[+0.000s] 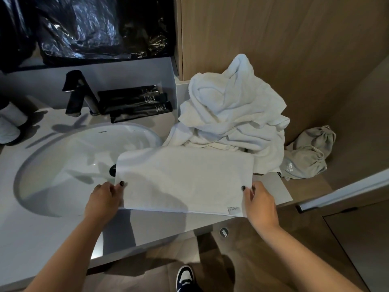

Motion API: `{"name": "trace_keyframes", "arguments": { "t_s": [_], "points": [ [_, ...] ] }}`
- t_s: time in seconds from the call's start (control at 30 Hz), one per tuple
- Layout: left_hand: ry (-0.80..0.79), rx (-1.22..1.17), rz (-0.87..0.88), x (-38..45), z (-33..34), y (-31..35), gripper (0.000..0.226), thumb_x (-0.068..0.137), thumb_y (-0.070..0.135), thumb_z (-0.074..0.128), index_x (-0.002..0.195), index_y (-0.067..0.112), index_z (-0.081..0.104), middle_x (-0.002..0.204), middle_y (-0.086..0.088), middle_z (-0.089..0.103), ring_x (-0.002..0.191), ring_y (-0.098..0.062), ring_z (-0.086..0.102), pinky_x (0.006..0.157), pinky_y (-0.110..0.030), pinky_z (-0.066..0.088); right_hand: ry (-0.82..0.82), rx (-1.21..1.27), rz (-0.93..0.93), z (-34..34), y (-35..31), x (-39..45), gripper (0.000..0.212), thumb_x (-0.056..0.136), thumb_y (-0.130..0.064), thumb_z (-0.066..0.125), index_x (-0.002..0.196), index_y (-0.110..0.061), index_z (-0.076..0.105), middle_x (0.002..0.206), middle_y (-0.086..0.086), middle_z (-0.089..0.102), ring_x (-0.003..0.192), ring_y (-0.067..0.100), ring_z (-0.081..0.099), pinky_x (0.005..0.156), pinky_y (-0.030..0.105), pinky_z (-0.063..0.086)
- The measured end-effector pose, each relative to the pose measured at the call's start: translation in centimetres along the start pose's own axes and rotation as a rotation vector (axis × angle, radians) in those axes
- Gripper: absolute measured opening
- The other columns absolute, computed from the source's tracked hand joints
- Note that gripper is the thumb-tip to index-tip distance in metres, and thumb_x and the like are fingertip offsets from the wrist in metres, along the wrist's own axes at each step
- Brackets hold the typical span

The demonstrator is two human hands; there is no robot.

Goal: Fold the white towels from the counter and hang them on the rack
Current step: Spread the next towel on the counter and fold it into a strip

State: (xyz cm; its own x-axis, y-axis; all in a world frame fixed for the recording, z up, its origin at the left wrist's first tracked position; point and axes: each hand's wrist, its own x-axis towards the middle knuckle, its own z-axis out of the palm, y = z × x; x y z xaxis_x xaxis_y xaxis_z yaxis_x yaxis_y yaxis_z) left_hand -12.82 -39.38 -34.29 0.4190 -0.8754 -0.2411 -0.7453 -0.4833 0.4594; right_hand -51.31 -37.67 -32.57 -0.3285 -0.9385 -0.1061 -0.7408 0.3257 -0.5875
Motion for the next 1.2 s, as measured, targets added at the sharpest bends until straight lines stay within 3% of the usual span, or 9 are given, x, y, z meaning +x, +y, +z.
{"name": "trace_keyframes", "arguments": {
  "t_s": [0.07, 0.27, 0.4, 0.7, 0.77, 0.83, 0.97, 1.1, 1.2],
  "points": [
    [0.018, -0.049, 0.025, -0.7, -0.1, 0.1, 0.046, 0.099, 0.044, 0.047, 0.076, 0.005, 0.049, 0.071, -0.014, 0.056, 0.064, -0.028, 0.052, 0.058, -0.038, 0.038, 0.037, -0.095, -0.017, 0.3, 0.0, -0.1, 0.016, 0.100, -0.028, 0.049, 0.100, -0.013, 0.053, 0.085, 0.001, 0.056, 0.069, 0.019, 0.051, 0.057, 0.032, 0.037],
    [0.160, -0.222, 0.033, -3.8, -0.8, 0.4, 0.042, 0.096, 0.038, 0.057, 0.073, 0.004, 0.048, 0.062, -0.013, 0.054, 0.059, -0.030, 0.050, 0.053, -0.035, 0.035, 0.045, -0.280, -0.056, 0.3, 0.1, 0.1, 0.025, 0.100, -0.035, 0.046, 0.109, -0.012, 0.050, 0.097, 0.005, 0.055, 0.071, 0.026, 0.058, 0.057, 0.031, 0.034],
    [0.203, -0.262, 0.002, -6.8, -0.8, 0.7, 0.041, 0.097, 0.041, 0.053, 0.074, 0.008, 0.047, 0.061, -0.011, 0.054, 0.056, -0.028, 0.050, 0.051, -0.034, 0.037, 0.049, -0.304, -0.104, -0.1, 1.1, 0.5, 0.023, 0.100, -0.030, 0.049, 0.104, -0.008, 0.053, 0.088, 0.007, 0.057, 0.070, 0.030, 0.061, 0.055, 0.031, 0.038],
    [0.226, -0.021, -0.042, -12.4, 1.1, -1.4, 0.039, 0.094, 0.048, 0.054, 0.074, 0.016, 0.044, 0.060, -0.003, 0.056, 0.055, -0.026, 0.054, 0.057, -0.042, 0.050, -0.007, -0.316, -0.160, -1.6, 2.2, 1.5, 0.018, 0.101, -0.024, 0.047, 0.103, -0.007, 0.055, 0.078, 0.001, 0.053, 0.064, 0.022, 0.047, 0.052, 0.032, 0.030],
    [0.230, 0.034, -0.077, -12.3, 0.9, -1.6, 0.036, 0.092, 0.045, 0.059, 0.086, 0.012, 0.048, 0.070, -0.006, 0.060, 0.065, -0.031, 0.058, 0.063, -0.043, 0.050, -0.021, -0.233, -0.131, -1.7, 1.9, 1.5, 0.018, 0.099, -0.024, 0.051, 0.107, -0.008, 0.055, 0.083, 0.002, 0.055, 0.069, 0.019, 0.048, 0.055, 0.031, 0.034],
    [0.291, 0.090, -0.038, -12.0, 0.5, -1.3, 0.036, 0.090, 0.037, 0.065, 0.104, 0.005, 0.053, 0.086, -0.014, 0.064, 0.080, -0.037, 0.061, 0.071, -0.046, 0.050, 0.006, -0.050, -0.077, -2.0, 1.4, 1.1, 0.022, 0.096, -0.020, 0.056, 0.114, -0.008, 0.054, 0.099, 0.006, 0.059, 0.084, 0.021, 0.055, 0.070, 0.033, 0.044],
    [0.422, 0.179, 0.311, -11.3, 0.8, 1.8, 0.044, 0.083, 0.008, 0.071, 0.122, -0.002, 0.056, 0.118, -0.024, 0.061, 0.105, -0.042, 0.060, 0.084, -0.052, 0.052, 0.160, -0.009, -0.354, -1.1, -0.8, -0.3, 0.036, 0.088, -0.004, 0.062, 0.123, -0.007, 0.055, 0.126, 0.009, 0.051, 0.121, 0.024, 0.046, 0.103, 0.033, 0.034],
    [0.232, 0.192, 0.587, -10.2, 4.0, 6.7, 0.058, 0.085, 0.006, 0.066, 0.140, -0.001, 0.048, 0.147, -0.023, 0.046, 0.137, -0.037, 0.043, 0.109, -0.049, 0.039, -0.110, -0.047, -0.624, 3.2, -5.1, -1.0, 0.049, 0.087, 0.004, 0.056, 0.135, -0.004, 0.052, 0.146, 0.013, 0.045, 0.136, 0.027, 0.038, 0.114, 0.034, 0.023],
    [0.082, 0.318, 0.592, -8.6, 6.0, 7.5, 0.064, 0.091, 0.024, 0.045, 0.149, 0.001, 0.034, 0.157, -0.017, 0.032, 0.147, -0.031, 0.027, 0.117, -0.048, 0.025, -0.223, -0.229, -0.833, 6.6, -6.9, -0.8, 0.050, 0.086, -0.005, 0.061, 0.135, -0.002, 0.052, 0.148, 0.017, 0.045, 0.139, 0.033, 0.040, 0.113, 0.047, 0.035]
  ]
}}
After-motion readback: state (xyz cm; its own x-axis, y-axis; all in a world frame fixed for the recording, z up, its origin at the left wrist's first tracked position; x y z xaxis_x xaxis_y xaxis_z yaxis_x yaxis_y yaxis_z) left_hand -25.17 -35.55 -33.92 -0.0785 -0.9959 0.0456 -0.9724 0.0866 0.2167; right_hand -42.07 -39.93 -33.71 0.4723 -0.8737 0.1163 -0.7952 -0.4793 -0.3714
